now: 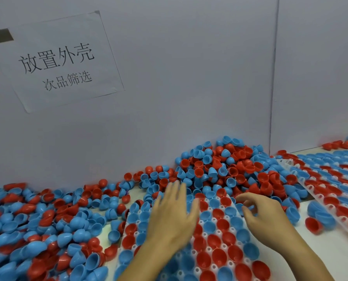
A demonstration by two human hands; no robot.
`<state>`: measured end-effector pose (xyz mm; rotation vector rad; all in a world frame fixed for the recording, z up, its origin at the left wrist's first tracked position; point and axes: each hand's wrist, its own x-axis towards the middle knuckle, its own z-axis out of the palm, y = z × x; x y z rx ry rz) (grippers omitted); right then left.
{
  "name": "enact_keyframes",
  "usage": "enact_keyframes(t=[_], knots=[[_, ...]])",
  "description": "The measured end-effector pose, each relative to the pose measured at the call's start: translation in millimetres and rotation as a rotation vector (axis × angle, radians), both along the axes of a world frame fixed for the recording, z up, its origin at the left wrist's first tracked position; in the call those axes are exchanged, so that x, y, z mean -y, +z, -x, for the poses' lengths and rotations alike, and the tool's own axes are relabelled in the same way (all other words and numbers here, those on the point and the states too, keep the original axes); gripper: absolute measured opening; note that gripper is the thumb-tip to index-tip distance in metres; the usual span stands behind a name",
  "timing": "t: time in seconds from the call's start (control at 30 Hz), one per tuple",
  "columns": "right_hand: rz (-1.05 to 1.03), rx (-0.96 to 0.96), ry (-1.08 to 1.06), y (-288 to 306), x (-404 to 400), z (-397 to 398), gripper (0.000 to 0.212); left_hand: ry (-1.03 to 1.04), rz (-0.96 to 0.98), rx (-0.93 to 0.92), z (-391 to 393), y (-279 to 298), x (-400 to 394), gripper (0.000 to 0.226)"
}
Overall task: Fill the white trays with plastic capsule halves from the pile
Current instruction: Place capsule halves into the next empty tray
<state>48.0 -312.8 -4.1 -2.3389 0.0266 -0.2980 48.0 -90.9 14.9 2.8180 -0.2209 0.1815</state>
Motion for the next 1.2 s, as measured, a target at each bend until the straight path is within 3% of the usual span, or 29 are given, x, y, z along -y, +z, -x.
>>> enact_keyframes(t=[0.1, 0.2, 0.33, 0.5, 0.6, 0.7, 0.8, 0.93, 1.1, 1.2], knots=[[0.009, -0.055, -0.08, 7, 7, 2, 0.028, 0.203, 0.102, 0.042, 39, 4, -53, 0.053], [0.055, -0.144, -0.109, 19, 13, 4, 0.029, 0.298, 0.214, 0.009, 75, 5, -97, 0.016], [0.162, -0.307, -0.092, 26, 14, 8, 0.028, 0.337, 0.212, -0.18, 95, -2, -123, 0.032], [0.196, -0.482, -0.061, 21, 10, 34, 0.027, 0.313, 0.295, -0.328, 97, 2, -116, 0.036], [0.133, -0.536, -0.077, 20, 8, 59, 0.028, 0.334, 0.364, -0.345, 100, 2, -110, 0.027], [0.086, -0.583, -0.094, 18, 7, 79, 0.028, 0.381, 0.402, -0.327, 99, -1, -112, 0.041], [-0.024, -0.587, -0.126, 16, 8, 90, 0.028, 0.464, 0.423, -0.287, 99, -3, -116, 0.038], [-0.17, -0.541, -0.19, 8, 4, 103, 0.03, 0.539, 0.598, -0.3, 98, -6, -116, 0.031], [-0.382, -0.492, -0.285, 9, -5, 111, 0.032, 0.622, 1.006, -0.32, 102, -9, -109, 0.017], [-0.458, -0.479, -0.306, 14, -6, 115, 0.031, 0.587, 1.117, -0.376, 113, -3, -102, 0.019]])
